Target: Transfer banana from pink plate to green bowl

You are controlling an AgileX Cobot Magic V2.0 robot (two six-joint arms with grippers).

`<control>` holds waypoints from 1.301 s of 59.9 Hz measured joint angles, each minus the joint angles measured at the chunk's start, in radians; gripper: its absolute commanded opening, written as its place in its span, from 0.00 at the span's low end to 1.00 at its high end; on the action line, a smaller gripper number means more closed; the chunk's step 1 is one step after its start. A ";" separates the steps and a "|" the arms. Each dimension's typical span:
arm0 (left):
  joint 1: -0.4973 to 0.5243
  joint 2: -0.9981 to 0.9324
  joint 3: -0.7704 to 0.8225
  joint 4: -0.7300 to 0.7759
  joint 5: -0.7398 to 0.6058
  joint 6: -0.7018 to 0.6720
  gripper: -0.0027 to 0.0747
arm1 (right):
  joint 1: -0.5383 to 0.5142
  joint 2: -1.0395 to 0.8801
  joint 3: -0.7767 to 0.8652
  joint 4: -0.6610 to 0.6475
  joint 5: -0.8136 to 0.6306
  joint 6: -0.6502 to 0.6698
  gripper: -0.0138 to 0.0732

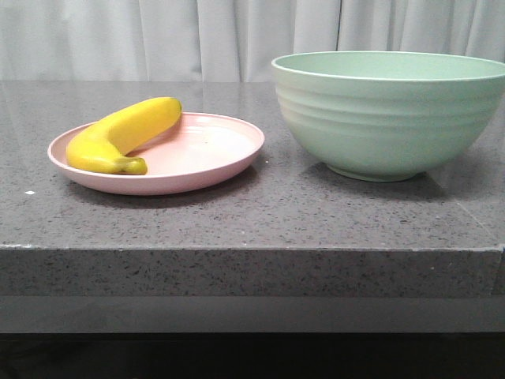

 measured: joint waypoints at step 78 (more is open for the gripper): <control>0.000 0.346 -0.397 -0.089 0.067 0.000 0.82 | 0.000 0.267 -0.442 0.000 0.209 0.000 0.62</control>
